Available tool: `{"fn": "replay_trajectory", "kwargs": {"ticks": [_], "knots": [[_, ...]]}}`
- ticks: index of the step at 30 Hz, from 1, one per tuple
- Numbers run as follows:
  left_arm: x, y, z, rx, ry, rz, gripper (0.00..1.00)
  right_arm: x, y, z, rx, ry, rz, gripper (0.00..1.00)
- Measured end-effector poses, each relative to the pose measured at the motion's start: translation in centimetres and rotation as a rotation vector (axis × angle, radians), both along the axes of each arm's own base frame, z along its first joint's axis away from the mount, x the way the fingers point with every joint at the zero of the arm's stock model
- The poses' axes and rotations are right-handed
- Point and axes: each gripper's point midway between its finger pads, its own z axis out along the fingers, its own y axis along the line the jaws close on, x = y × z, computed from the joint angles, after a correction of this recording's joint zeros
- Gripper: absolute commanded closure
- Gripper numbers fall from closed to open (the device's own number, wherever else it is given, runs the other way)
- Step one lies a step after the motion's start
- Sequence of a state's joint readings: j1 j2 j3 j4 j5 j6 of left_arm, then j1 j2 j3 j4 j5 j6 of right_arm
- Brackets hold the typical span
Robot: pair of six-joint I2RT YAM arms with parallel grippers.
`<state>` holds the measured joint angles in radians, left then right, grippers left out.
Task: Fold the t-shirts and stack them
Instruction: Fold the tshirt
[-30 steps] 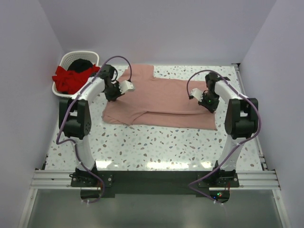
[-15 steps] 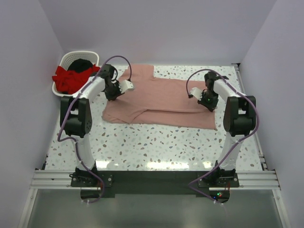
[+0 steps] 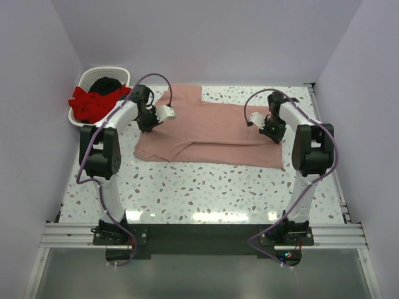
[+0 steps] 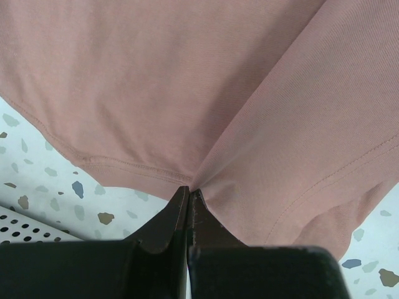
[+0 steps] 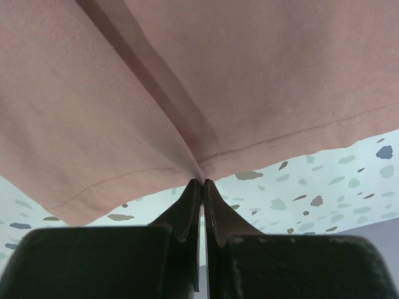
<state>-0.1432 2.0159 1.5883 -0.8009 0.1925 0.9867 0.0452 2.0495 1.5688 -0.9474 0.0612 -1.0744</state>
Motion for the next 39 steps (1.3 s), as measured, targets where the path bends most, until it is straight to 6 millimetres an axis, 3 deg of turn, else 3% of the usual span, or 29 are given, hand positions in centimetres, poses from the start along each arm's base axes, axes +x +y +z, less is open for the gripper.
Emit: {"fn": "replay_trajectory", "kwargs": {"ticks": [1, 2, 4, 5, 7, 12, 17, 25, 39], "knots": [[0.0, 0.0, 0.0, 0.0, 0.0, 0.001, 0.95, 0.1, 0.0, -0.1, 0.001, 0.0, -0.004, 0.79], [0.0, 0.0, 0.0, -0.001, 0.001, 0.001, 0.81, 0.2, 0.0, 0.0, 0.002, -0.003, -0.014, 0.71], [0.0, 0.2, 0.0, -0.003, 0.002, 0.01, 0.7, 0.4, 0.0, 0.0, 0.003, -0.006, -0.022, 0.56], [0.0, 0.3, 0.0, -0.007, 0.004, 0.02, 0.61, 0.4, 0.0, 0.2, 0.005, -0.007, -0.035, 0.53], [-0.1, 0.8, 0.0, -0.029, 0.016, 0.051, 0.55, 0.4, -0.2, 0.7, 0.021, -0.003, -0.062, 0.49], [-1.3, 3.8, 0.8, -0.126, 0.065, 0.174, 0.48, -0.2, -2.1, 2.8, 0.148, 0.005, -0.239, 0.49], [-3.6, 6.2, 2.8, -0.232, 0.08, 0.303, 0.44, -3.8, -4.1, 3.3, 0.283, 0.079, -0.491, 0.49], [-6.3, 5.1, 1.4, -0.335, 0.192, 0.39, 0.42, -8.3, -0.9, 1.4, 0.404, 0.262, -0.714, 0.49], [-7.7, 4.4, 0.0, -0.376, 0.258, 0.422, 0.4, -8.4, -0.3, 0.5, 0.417, 0.287, -0.872, 0.5]]}}
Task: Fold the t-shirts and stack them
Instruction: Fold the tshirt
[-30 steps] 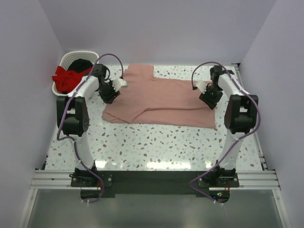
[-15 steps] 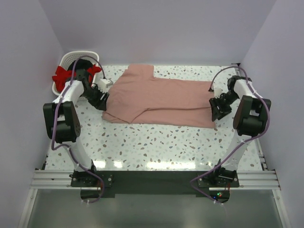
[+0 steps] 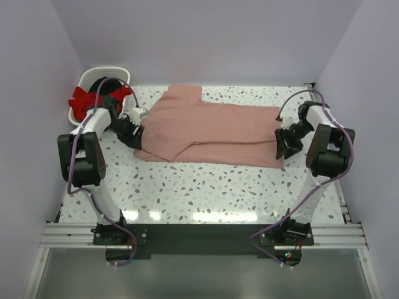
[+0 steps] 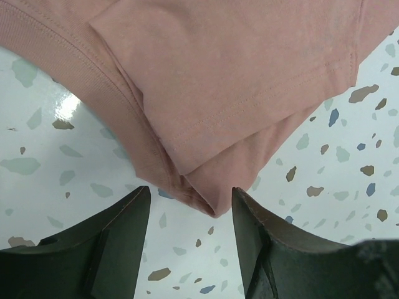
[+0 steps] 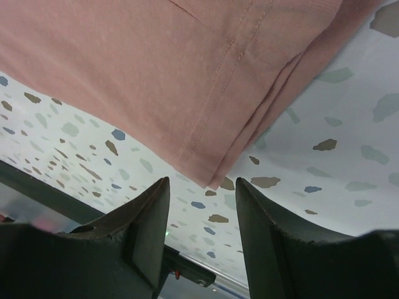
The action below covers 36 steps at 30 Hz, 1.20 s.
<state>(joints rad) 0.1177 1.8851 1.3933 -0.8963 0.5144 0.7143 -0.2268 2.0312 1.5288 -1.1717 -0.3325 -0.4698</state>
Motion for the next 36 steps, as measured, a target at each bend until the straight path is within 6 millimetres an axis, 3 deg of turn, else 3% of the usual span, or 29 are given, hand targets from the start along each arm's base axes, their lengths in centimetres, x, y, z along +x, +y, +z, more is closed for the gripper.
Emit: {"fn": "replay_trajectory", "kwargs": {"ticks": [10, 19, 22, 30, 32, 34, 36], "knots": [[-0.7, -0.1, -0.8, -0.002, 0.02, 0.0, 0.38, -0.6, 0.3, -1.9, 0.012, 0.072, -0.034, 0.54], [-0.7, -0.1, -0.9, -0.001, 0.018, 0.0, 0.39, -0.6, 0.4, -2.0, 0.016, 0.076, -0.048, 0.63], [-0.7, -0.1, -0.9, -0.002, 0.018, 0.0, 0.39, -0.6, 0.5, -1.9, 0.022, 0.076, -0.05, 0.68], [-0.7, -0.2, -1.0, -0.012, 0.025, -0.002, 0.41, -0.6, 0.7, -1.9, 0.033, 0.076, -0.051, 0.95], [-0.7, -0.3, -1.2, -0.014, 0.03, -0.002, 0.41, -0.6, 0.7, -1.9, 0.033, 0.078, -0.054, 0.86], [-0.8, -0.3, -1.3, -0.014, 0.032, -0.002, 0.41, -0.6, 0.7, -1.8, 0.033, 0.08, -0.06, 0.69], [-0.8, -0.3, -1.3, -0.015, 0.032, -0.002, 0.41, -0.6, 0.7, -1.8, 0.032, 0.081, -0.061, 0.66]]}}
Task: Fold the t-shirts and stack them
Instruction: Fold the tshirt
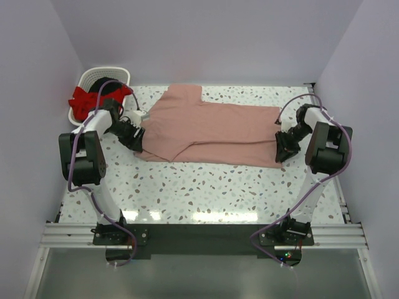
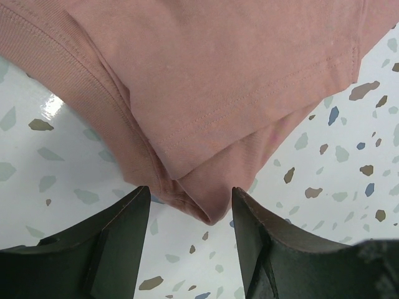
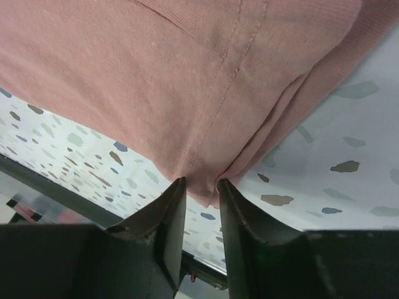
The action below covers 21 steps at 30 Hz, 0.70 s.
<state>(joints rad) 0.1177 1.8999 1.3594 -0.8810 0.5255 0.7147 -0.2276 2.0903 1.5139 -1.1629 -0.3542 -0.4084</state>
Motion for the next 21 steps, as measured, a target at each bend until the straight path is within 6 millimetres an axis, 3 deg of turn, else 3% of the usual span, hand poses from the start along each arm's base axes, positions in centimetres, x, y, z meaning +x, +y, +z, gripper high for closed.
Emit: {"fn": "replay_trajectory", "kwargs": {"ticks": [9, 21], "knots": [[0.0, 0.01, 0.0, 0.0, 0.0, 0.0, 0.41, -0.11, -0.34, -0.06, -0.026, 0.013, -0.017, 0.59], [0.0, 0.02, -0.01, 0.001, 0.0, 0.0, 0.41, -0.09, -0.23, 0.0, -0.026, 0.02, -0.04, 0.66]]}}
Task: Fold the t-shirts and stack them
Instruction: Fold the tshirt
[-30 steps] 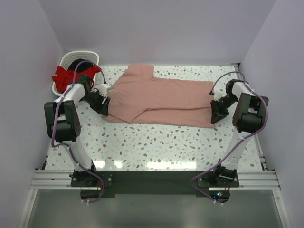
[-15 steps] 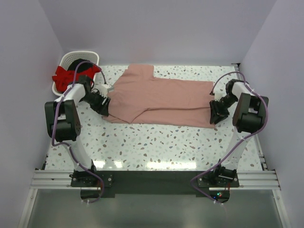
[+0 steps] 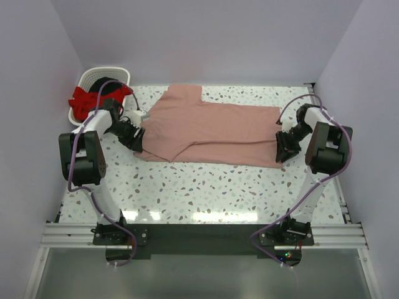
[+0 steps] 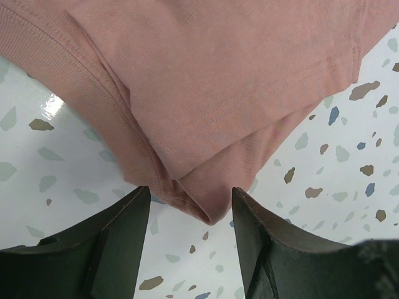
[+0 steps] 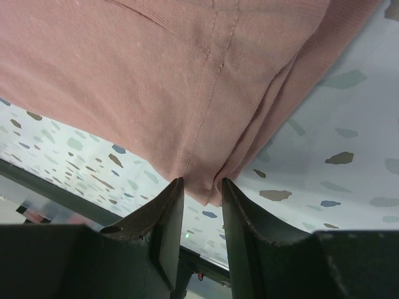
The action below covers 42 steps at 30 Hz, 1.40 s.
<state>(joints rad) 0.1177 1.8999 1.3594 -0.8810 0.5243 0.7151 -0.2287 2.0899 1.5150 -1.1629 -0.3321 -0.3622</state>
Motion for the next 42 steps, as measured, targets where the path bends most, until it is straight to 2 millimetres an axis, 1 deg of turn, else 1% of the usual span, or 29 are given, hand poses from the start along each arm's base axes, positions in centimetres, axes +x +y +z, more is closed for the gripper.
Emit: {"fn": "replay_trajectory", "kwargs": {"ticks": [5, 9, 12, 13, 14, 15, 20, 24, 27, 28, 30, 31, 33, 34, 35, 36, 42], "knots": [[0.0, 0.0, 0.0, 0.0, 0.0, 0.0, 0.41, 0.1, 0.0, -0.2, 0.0, 0.006, -0.006, 0.66], [0.0, 0.0, 0.0, 0.0, 0.0, 0.0, 0.41, 0.1, 0.0, -0.6, 0.002, 0.02, -0.01, 0.69], [-0.1, 0.0, -0.1, 0.0, 0.002, 0.0, 0.41, 0.0, 0.0, -0.9, 0.002, 0.03, -0.013, 0.76], [-0.2, 0.0, -0.2, -0.001, 0.007, 0.0, 0.41, 0.0, 0.0, -0.9, 0.002, 0.03, -0.014, 0.81], [-0.4, 0.0, -0.4, -0.001, 0.012, 0.0, 0.42, 0.0, 0.0, -0.9, 0.002, 0.03, -0.015, 0.83], [-0.6, -0.1, -0.4, -0.002, 0.018, 0.0, 0.43, 0.0, 0.0, -0.9, 0.002, 0.03, -0.016, 0.87], [-0.6, -0.1, -0.5, -0.003, 0.02, -0.001, 0.45, 0.0, 0.0, -0.9, 0.002, 0.032, -0.019, 0.99], [-0.7, -0.1, -0.7, -0.004, 0.025, 0.0, 0.48, 0.0, 0.0, -0.8, 0.003, 0.032, -0.019, 1.0], [-0.8, -0.2, -1.0, -0.012, 0.037, 0.0, 0.6, -0.1, 0.0, -0.8, 0.004, 0.033, -0.018, 1.0], [-0.8, -0.3, -1.2, -0.015, 0.044, 0.0, 0.68, -0.1, 0.0, -0.8, 0.004, 0.033, -0.018, 1.0], [-1.0, -0.4, -1.5, -0.022, 0.056, 0.0, 0.76, -0.1, 0.0, -0.8, 0.004, 0.033, -0.018, 1.0], [-1.0, -0.4, -1.5, -0.025, 0.06, -0.001, 0.83, -0.1, 0.0, -0.8, 0.004, 0.033, -0.017, 1.0], [-1.1, -0.5, -1.6, -0.028, 0.064, -0.002, 0.88, -0.1, 0.0, -0.6, 0.003, 0.028, -0.013, 1.0], [-1.1, -0.5, -1.5, -0.029, 0.065, -0.003, 0.94, -0.1, 0.0, -0.5, 0.002, 0.023, -0.01, 1.0], [-1.1, -0.5, -1.5, -0.029, 0.066, -0.002, 0.97, -0.1, -0.1, -0.3, 0.001, 0.017, -0.006, 1.0], [-1.1, -0.5, -1.4, -0.029, 0.068, -0.002, 1.0, -0.1, -0.1, -0.1, -0.002, 0.013, -0.002, 1.0], [-0.9, -0.1, -0.8, -0.017, 0.054, 0.002, 1.0, -0.1, -1.1, 1.1, -0.04, -0.026, 0.024, 1.0]]}}
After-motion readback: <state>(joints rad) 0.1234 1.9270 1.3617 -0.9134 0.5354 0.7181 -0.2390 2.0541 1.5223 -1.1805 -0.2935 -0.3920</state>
